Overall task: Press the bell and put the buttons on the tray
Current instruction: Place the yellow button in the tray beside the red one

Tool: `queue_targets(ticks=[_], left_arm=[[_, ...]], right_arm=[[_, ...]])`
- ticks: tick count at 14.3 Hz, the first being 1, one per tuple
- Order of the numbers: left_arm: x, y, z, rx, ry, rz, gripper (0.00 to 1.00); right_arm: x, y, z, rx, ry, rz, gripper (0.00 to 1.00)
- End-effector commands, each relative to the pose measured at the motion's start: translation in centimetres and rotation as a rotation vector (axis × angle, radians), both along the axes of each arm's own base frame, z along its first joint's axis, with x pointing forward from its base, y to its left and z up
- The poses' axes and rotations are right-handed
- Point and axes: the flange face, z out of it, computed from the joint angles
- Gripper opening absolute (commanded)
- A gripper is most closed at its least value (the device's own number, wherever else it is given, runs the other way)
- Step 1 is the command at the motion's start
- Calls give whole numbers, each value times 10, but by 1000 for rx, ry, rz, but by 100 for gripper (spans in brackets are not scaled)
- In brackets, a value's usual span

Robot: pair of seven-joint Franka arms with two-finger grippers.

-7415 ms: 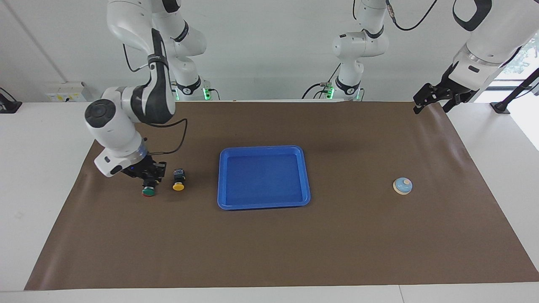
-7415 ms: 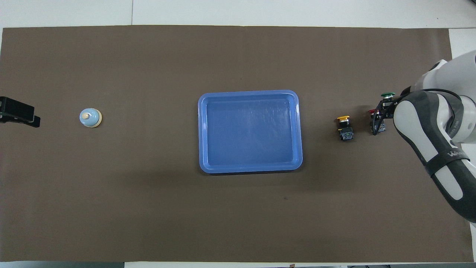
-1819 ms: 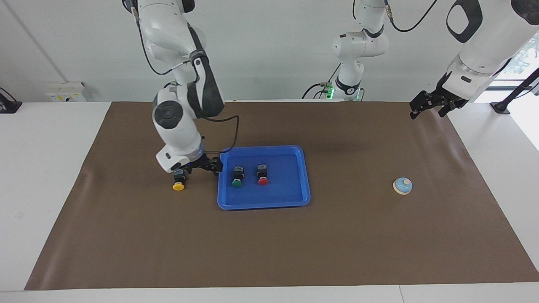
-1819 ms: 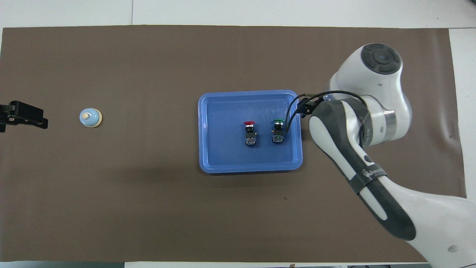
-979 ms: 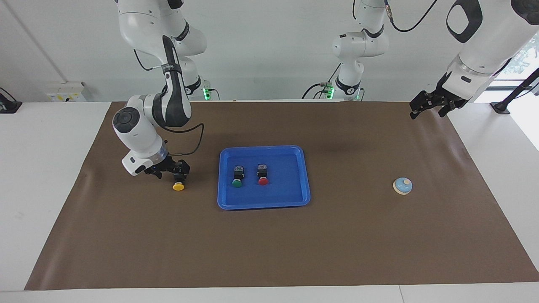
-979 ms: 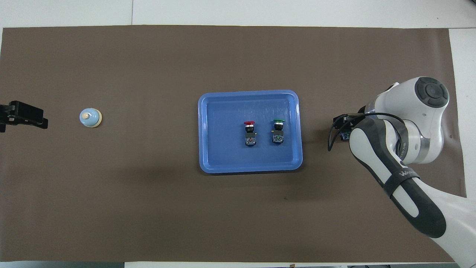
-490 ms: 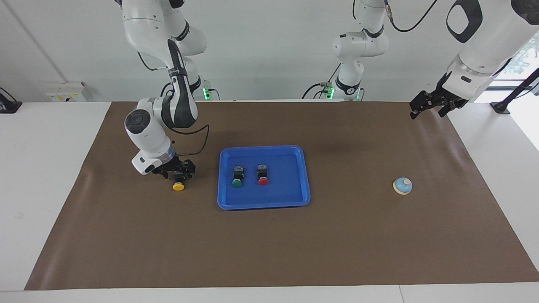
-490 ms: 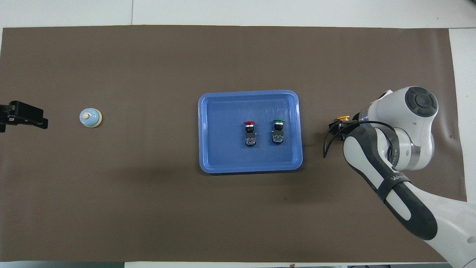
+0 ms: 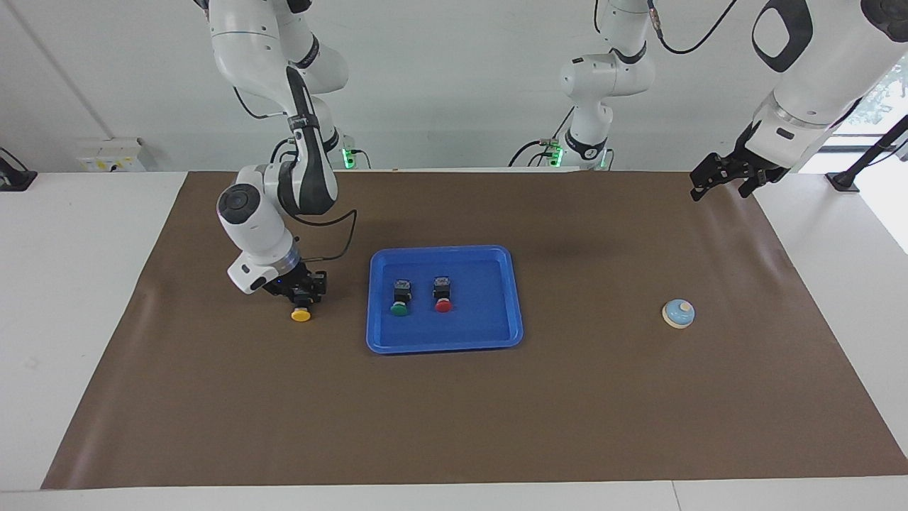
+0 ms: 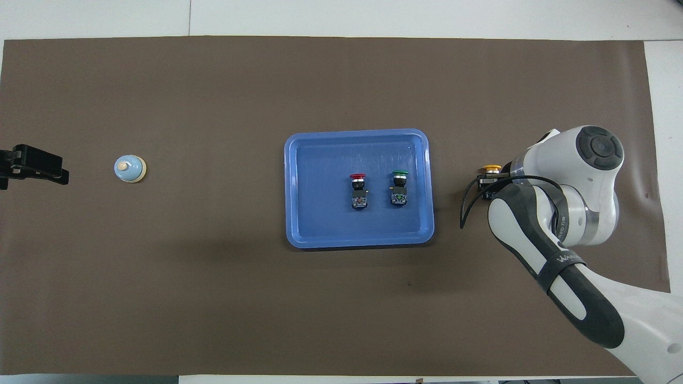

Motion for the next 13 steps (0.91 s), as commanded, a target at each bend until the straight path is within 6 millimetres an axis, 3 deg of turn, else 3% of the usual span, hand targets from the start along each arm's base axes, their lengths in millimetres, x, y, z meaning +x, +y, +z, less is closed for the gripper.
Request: queue_targets(ticks=[1,2,4,8,10,13], left_arm=[[-4,2,2,18,-11,-4,100],[-4,2,2,18,-11,-4,100],[-4,2,2,18,-11,-4,100],[-4,2,2,18,-11,-4,100],[-4,2,2,18,-11,-4,100],[-4,2,2,18,-11,-4,100]], right_arm=[[13,16,36,10,4,36,0],[16,24,44,10,10,23,0],[16,64,58,8,12,-23,0],[14,173,95,14,5,-150,0],[2,227,101,26,-5,-175,0],[-4,301,91,30,-5,-247,0]])
